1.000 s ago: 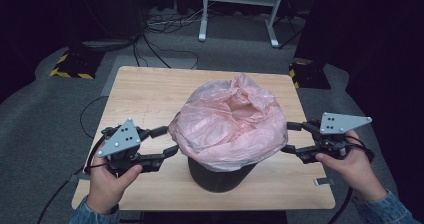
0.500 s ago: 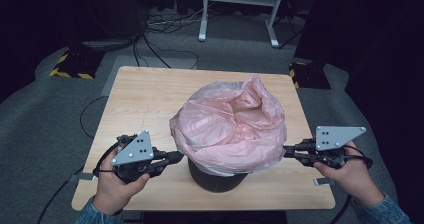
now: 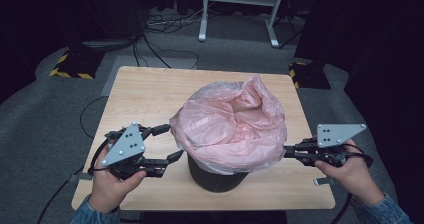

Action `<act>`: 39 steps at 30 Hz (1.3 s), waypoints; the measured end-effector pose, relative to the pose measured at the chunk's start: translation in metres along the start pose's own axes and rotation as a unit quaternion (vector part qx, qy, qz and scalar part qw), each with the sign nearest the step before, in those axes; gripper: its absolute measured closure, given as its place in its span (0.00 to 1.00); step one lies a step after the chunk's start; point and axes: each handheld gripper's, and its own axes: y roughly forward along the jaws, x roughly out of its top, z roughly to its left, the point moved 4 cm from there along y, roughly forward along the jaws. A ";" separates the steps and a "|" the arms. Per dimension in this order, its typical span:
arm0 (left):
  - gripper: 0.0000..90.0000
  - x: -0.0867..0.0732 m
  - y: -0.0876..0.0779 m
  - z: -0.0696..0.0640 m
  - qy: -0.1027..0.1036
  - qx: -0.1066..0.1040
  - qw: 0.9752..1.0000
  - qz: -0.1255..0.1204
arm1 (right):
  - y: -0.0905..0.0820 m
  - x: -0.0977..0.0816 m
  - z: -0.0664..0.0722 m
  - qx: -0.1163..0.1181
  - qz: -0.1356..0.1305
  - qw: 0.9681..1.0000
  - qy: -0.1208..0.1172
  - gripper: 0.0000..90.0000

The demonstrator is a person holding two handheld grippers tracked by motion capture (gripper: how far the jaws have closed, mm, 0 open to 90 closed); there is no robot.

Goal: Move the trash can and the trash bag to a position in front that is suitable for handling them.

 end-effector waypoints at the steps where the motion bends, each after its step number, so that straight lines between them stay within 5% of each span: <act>1: 0.39 0.001 0.003 0.000 0.002 -0.007 1.000 0.005 | 0.000 0.001 0.000 0.001 0.001 1.000 -0.001 0.99; 4: 0.46 0.004 0.010 0.000 0.011 -0.013 1.000 0.009 | 0.001 0.002 0.000 0.003 0.003 1.000 -0.001 0.99; 8: 0.84 0.003 0.008 0.001 0.001 -0.021 1.000 0.011 | 0.001 0.002 0.000 0.007 0.003 1.000 0.001 0.99; 11: 0.95 0.000 0.007 -0.001 -0.003 -0.030 0.999 0.022 | 0.001 0.000 0.000 0.009 0.001 1.000 0.006 0.99; 21: 0.98 -0.035 0.012 -0.008 -0.038 -0.073 0.995 0.062 | 0.015 -0.019 0.002 0.030 0.020 0.999 0.027 1.00; 28: 0.98 -0.056 0.018 -0.009 -0.052 -0.080 0.992 0.078 | 0.026 -0.036 0.004 0.047 0.028 0.997 0.045 1.00; 36: 0.99 -0.073 0.028 -0.006 -0.055 -0.062 0.989 0.125 | 0.044 -0.064 -0.001 0.049 0.065 0.994 0.070 1.00; 39: 0.99 -0.089 0.030 0.000 -0.070 -0.046 0.984 0.154 | 0.048 -0.078 -0.004 0.046 0.079 0.992 0.082 1.00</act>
